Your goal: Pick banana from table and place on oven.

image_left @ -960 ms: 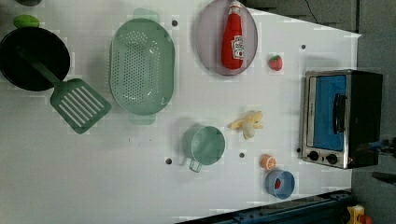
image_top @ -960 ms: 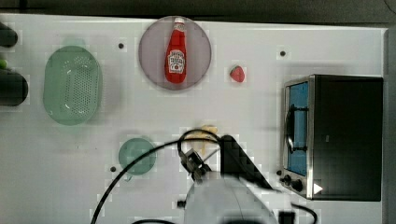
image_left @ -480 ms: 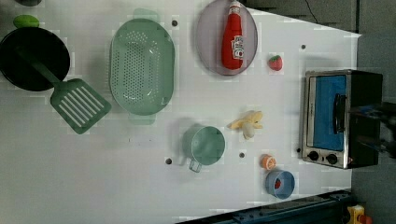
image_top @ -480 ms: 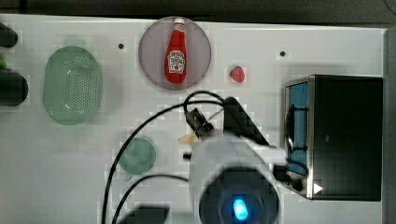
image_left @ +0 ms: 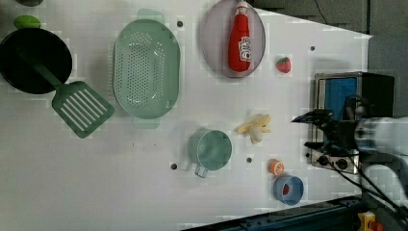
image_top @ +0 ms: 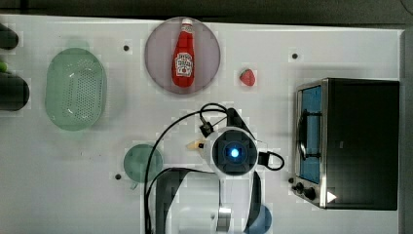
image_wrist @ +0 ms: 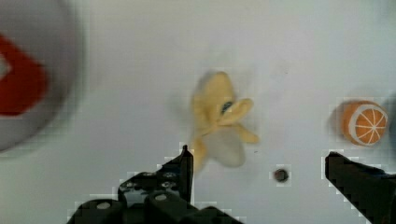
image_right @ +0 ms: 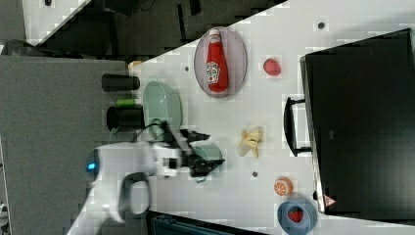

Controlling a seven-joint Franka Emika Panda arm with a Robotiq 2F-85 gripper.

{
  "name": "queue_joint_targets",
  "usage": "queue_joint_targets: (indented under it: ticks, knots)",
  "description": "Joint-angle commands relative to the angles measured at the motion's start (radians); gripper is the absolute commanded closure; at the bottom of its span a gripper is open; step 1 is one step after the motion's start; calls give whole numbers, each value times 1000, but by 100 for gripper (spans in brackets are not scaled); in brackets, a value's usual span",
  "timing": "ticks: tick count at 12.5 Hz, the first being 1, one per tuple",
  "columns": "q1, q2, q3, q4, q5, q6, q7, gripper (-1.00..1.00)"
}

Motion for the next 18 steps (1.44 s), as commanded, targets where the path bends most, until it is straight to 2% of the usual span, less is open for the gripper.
queue_joint_targets:
  ticks: [1, 6, 12, 13, 18]
  knots:
    - [-2, 68, 36, -7, -17, 94, 34, -100]
    - [-1, 262, 63, 6, -17, 273, 35, -100]
    - [-1, 424, 70, 8, -17, 444, 36, -100]
    - [-1, 436, 74, 8, -17, 463, 36, -93]
    - [-1, 440, 77, 11, -17, 471, 37, 27]
